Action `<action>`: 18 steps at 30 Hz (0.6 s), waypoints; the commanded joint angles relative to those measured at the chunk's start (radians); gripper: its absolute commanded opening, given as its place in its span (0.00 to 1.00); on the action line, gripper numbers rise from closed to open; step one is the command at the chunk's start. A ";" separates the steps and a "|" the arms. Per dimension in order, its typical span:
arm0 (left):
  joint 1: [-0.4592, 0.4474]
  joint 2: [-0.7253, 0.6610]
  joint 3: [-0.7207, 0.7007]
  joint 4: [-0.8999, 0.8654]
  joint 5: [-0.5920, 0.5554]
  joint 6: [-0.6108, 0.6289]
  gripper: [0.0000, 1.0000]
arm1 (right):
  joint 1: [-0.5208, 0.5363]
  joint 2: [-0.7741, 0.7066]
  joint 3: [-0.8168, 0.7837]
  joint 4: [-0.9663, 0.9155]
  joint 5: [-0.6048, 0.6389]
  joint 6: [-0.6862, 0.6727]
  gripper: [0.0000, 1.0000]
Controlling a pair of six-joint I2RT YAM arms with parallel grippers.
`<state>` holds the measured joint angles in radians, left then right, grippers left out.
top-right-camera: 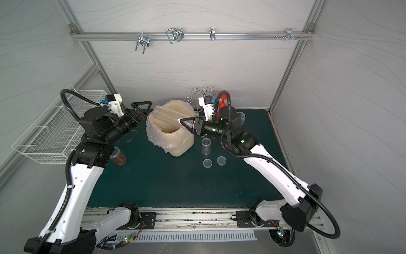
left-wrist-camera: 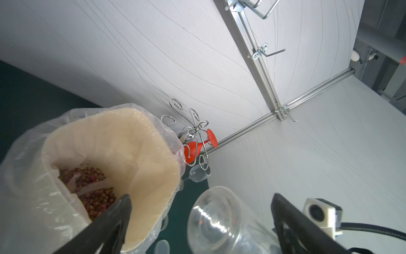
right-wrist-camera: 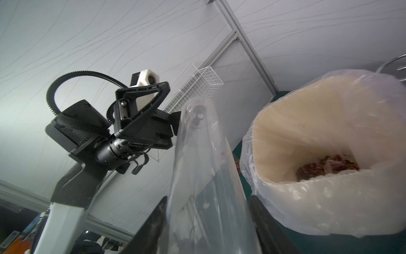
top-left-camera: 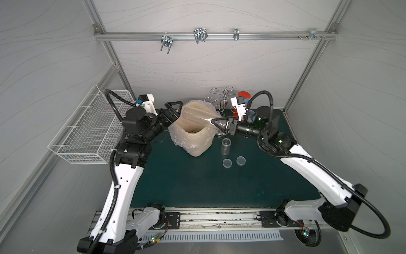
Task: Empty the moldy dried flower tea in the jars
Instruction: Place the jar at the center of the board.
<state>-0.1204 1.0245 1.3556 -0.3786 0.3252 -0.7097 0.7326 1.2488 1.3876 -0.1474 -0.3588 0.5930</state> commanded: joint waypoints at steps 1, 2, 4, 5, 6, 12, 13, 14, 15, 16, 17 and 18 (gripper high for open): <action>0.001 -0.038 0.027 -0.147 -0.051 0.289 0.99 | -0.056 -0.075 0.039 -0.309 0.049 -0.185 0.18; 0.001 -0.054 0.009 -0.157 -0.047 0.328 0.99 | -0.072 -0.092 0.055 -0.390 0.066 -0.220 0.18; 0.001 -0.083 -0.034 -0.158 -0.027 0.382 0.99 | -0.099 -0.117 0.088 -0.544 0.124 -0.282 0.17; 0.000 -0.096 -0.059 -0.157 -0.015 0.405 0.99 | -0.111 -0.125 0.103 -0.614 0.160 -0.309 0.17; -0.001 -0.107 -0.077 -0.154 -0.002 0.420 0.99 | -0.124 -0.127 0.116 -0.676 0.185 -0.329 0.17; -0.064 -0.174 -0.203 -0.118 0.020 0.494 0.99 | -0.218 -0.041 0.214 -0.986 0.231 -0.439 0.18; -0.096 -0.184 -0.222 -0.115 -0.002 0.513 0.99 | -0.230 -0.017 0.219 -1.011 0.243 -0.453 0.18; -0.128 -0.195 -0.238 -0.115 -0.028 0.537 0.99 | -0.239 0.009 0.225 -1.032 0.255 -0.468 0.18; -0.159 -0.204 -0.255 -0.115 -0.054 0.558 0.99 | -0.246 0.037 0.230 -1.046 0.270 -0.482 0.18; -0.178 -0.212 -0.271 -0.111 -0.069 0.568 0.99 | -0.250 0.063 0.235 -1.056 0.282 -0.490 0.18; -0.191 -0.220 -0.289 -0.101 -0.075 0.575 0.99 | -0.253 0.092 0.241 -1.067 0.307 -0.499 0.18; -0.194 -0.232 -0.309 -0.087 -0.071 0.575 0.99 | -0.254 0.128 0.249 -1.076 0.330 -0.510 0.18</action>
<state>-0.2886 0.8272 1.0630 -0.5167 0.2913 -0.2077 0.4877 1.3125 1.6127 -1.0954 -0.1020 0.1638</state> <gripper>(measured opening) 0.991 0.542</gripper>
